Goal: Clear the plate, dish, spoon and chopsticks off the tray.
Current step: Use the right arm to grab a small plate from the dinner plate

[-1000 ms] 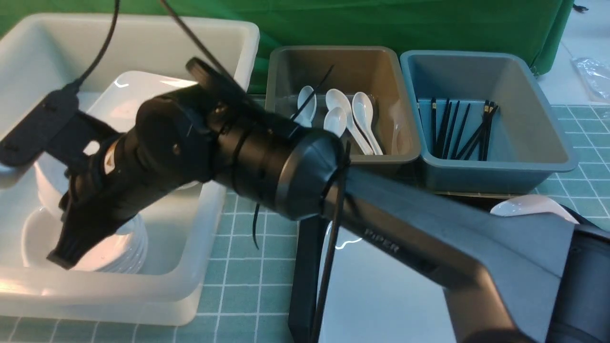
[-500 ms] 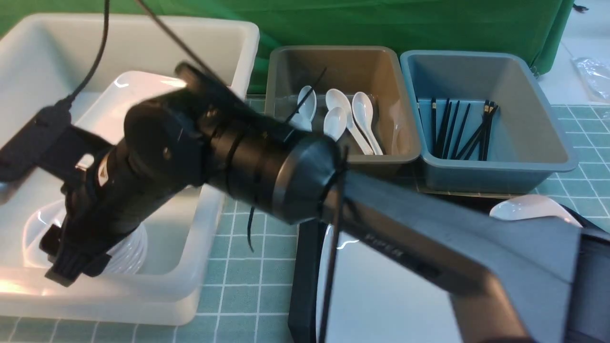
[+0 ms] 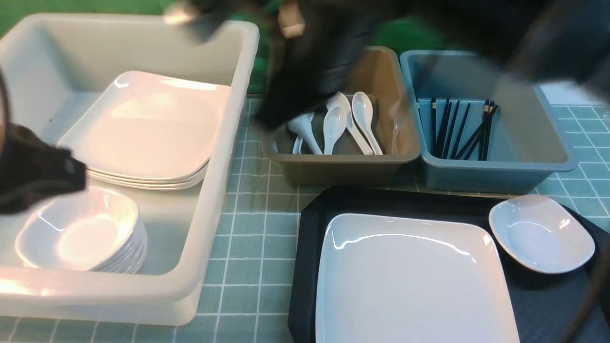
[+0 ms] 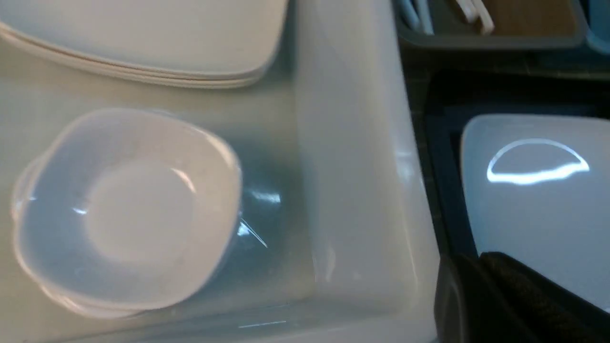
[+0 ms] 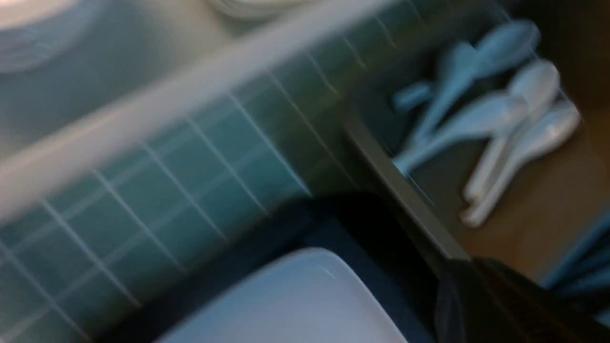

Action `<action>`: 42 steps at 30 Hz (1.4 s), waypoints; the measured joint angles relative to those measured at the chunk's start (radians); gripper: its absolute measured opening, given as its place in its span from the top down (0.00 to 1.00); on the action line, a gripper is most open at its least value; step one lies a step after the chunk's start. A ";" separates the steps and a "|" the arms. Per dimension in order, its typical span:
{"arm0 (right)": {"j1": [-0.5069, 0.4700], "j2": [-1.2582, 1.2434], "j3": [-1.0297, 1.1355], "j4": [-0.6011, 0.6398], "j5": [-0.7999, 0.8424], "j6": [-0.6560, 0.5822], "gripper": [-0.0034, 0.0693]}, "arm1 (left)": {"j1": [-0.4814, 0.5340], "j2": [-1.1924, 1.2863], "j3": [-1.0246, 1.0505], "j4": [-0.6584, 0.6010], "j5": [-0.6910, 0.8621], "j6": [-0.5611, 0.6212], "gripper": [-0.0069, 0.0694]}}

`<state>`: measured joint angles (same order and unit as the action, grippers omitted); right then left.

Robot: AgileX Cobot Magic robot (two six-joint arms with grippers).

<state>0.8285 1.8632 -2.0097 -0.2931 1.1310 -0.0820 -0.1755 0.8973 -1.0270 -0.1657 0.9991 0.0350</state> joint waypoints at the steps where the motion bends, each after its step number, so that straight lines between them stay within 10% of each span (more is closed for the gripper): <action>1: -0.037 -0.035 0.059 -0.005 -0.001 0.008 0.93 | -0.046 0.000 0.009 0.017 0.002 0.002 0.89; 9: -0.403 -0.313 0.695 -0.007 -0.098 0.082 0.86 | -0.142 0.000 0.092 0.046 -0.022 -0.035 0.89; 16: -0.599 -0.302 1.061 0.096 -0.431 0.069 0.29 | -0.143 0.000 0.145 0.056 -0.079 -0.035 0.89; 20: -0.604 -0.240 1.079 0.097 -0.502 0.040 0.20 | -0.143 0.000 0.146 0.058 -0.084 -0.035 0.89; 26: -0.604 -0.157 1.079 0.048 -0.620 0.036 0.26 | -0.143 0.000 0.146 0.059 -0.085 -0.035 0.89; 33: -0.603 -0.123 1.077 -0.002 -0.681 0.019 0.65 | -0.143 0.000 0.146 0.059 -0.068 -0.035 0.89; 42: -0.532 -0.334 1.075 0.022 -0.584 0.038 0.86 | -0.143 0.000 0.146 0.159 -0.070 -0.172 0.89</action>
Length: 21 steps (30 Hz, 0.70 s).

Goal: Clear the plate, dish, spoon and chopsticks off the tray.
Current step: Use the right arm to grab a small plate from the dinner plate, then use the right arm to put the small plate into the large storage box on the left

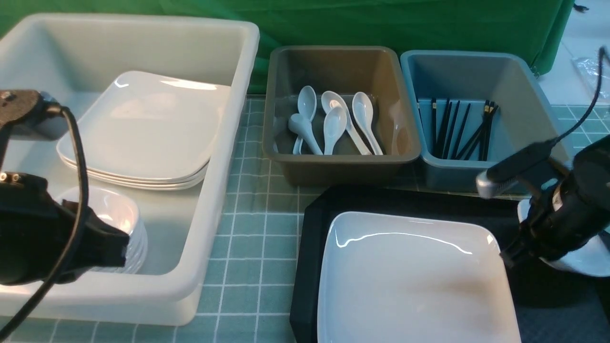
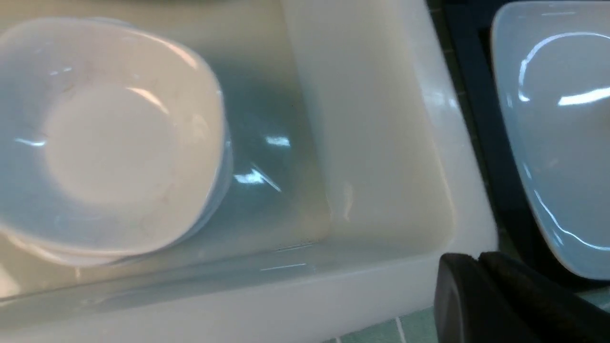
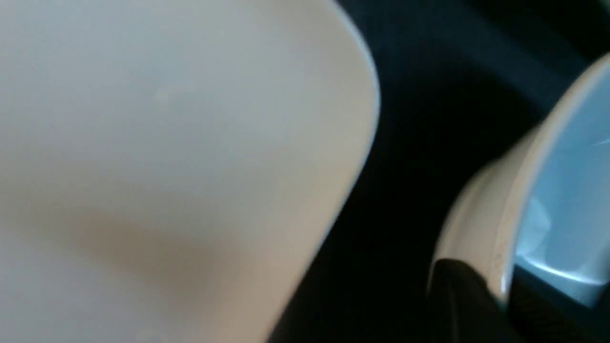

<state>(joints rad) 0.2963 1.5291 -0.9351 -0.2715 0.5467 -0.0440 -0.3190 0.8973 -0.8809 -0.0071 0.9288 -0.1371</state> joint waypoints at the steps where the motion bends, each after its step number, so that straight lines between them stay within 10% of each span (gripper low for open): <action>1: 0.007 -0.018 -0.002 0.001 0.003 0.002 0.86 | 0.000 0.000 0.000 0.023 0.000 -0.027 0.89; 10: 0.221 -0.229 -0.274 0.234 -0.065 -0.117 0.87 | 0.030 0.000 0.000 0.354 0.072 -0.311 0.89; 21: 0.597 0.171 -0.741 0.393 -0.106 -0.266 0.87 | 0.286 -0.051 0.000 0.208 0.044 -0.278 0.89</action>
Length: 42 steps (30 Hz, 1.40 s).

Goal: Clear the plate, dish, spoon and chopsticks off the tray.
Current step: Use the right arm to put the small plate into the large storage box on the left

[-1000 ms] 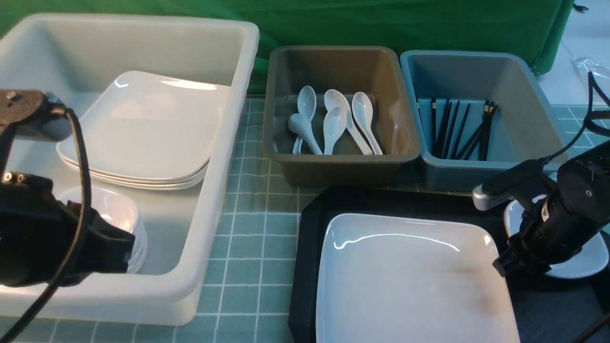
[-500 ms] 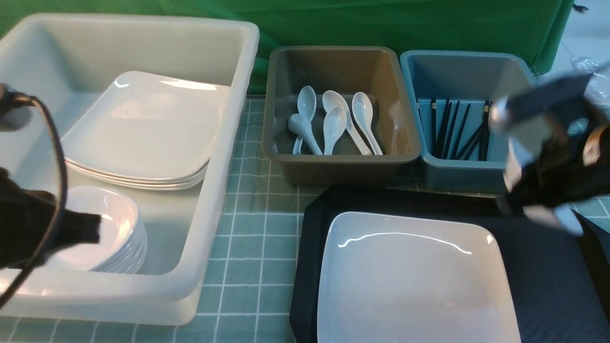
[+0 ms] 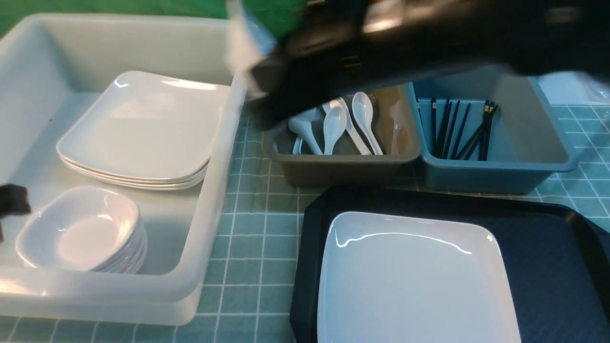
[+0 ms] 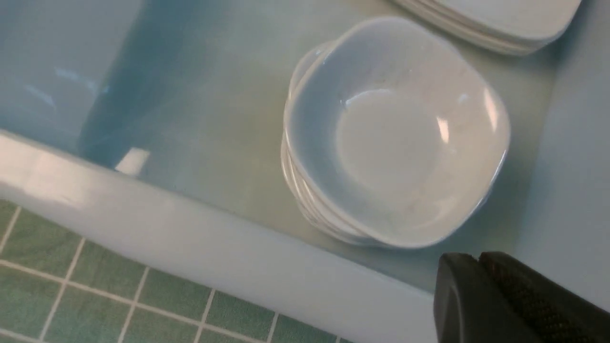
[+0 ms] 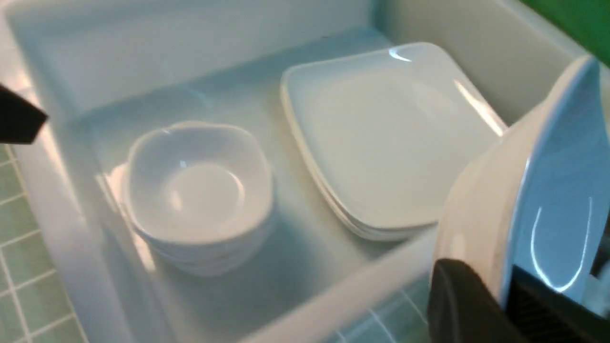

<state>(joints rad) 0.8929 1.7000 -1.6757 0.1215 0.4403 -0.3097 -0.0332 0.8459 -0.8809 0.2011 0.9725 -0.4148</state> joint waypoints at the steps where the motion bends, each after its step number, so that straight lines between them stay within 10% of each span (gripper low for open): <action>1: 0.005 0.019 -0.009 0.000 0.000 0.000 0.87 | 0.004 -0.009 0.000 -0.001 -0.005 0.000 0.89; 23: 0.208 0.611 -0.504 0.004 -0.014 -0.100 0.85 | 0.091 -0.285 0.001 -0.002 0.100 0.020 0.89; 33: 0.224 0.604 -0.509 -0.003 0.090 -0.093 0.28 | 0.091 -0.286 0.001 0.010 0.099 0.035 0.89; 42: 0.220 0.467 -0.509 -0.074 0.360 -0.007 0.23 | 0.091 -0.286 0.001 0.016 0.099 0.046 0.89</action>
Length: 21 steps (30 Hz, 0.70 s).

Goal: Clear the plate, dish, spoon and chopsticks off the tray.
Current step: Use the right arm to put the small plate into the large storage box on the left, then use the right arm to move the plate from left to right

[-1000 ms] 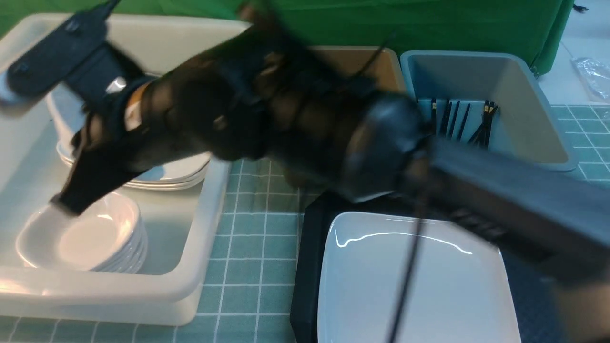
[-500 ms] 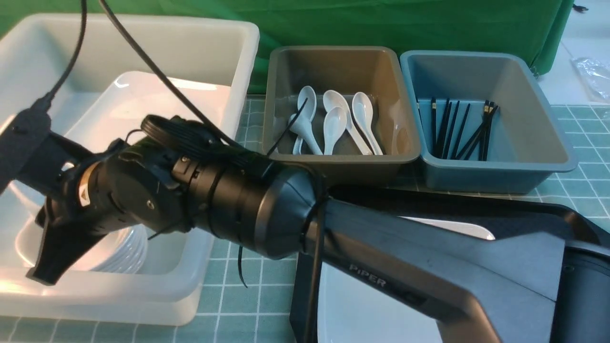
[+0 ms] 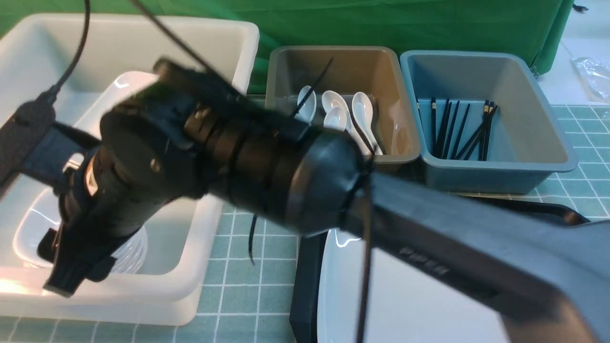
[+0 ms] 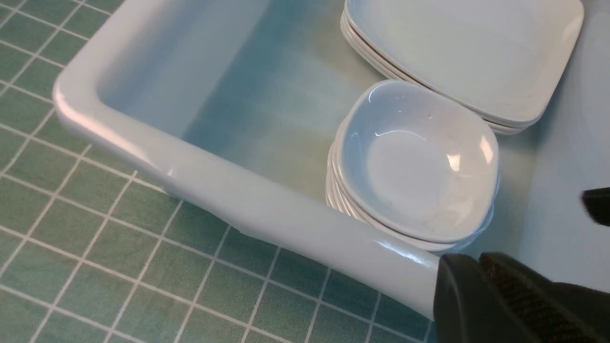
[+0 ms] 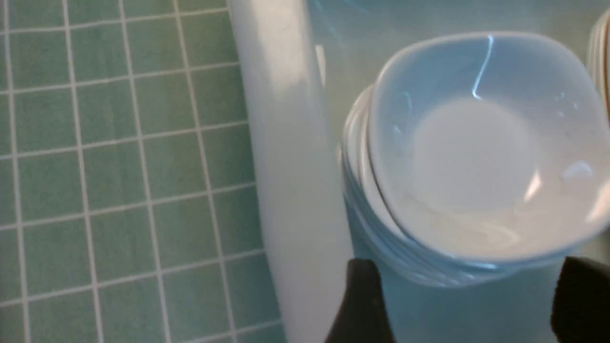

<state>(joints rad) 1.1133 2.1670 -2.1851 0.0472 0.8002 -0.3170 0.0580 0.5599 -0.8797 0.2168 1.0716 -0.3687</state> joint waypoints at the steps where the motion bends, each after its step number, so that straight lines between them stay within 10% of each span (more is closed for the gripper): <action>1: -0.002 -0.013 -0.001 -0.022 0.013 0.022 0.24 | 0.000 0.000 0.000 0.000 0.000 0.001 0.89; 5: -0.027 -0.051 -0.004 -0.166 0.030 0.179 0.38 | 0.000 0.000 0.000 -0.001 0.000 0.017 0.89; 11: -0.159 -0.014 -0.004 -0.125 -0.049 0.317 0.88 | 0.000 0.000 0.000 -0.010 0.000 0.030 0.89; 21: -0.219 0.030 -0.003 0.103 0.058 0.155 0.93 | 0.000 0.000 0.000 -0.026 0.000 0.076 0.89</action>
<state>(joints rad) 0.8947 2.1969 -2.1884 0.1501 0.8580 -0.1625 0.0580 0.5599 -0.8797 0.1911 1.0716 -0.2928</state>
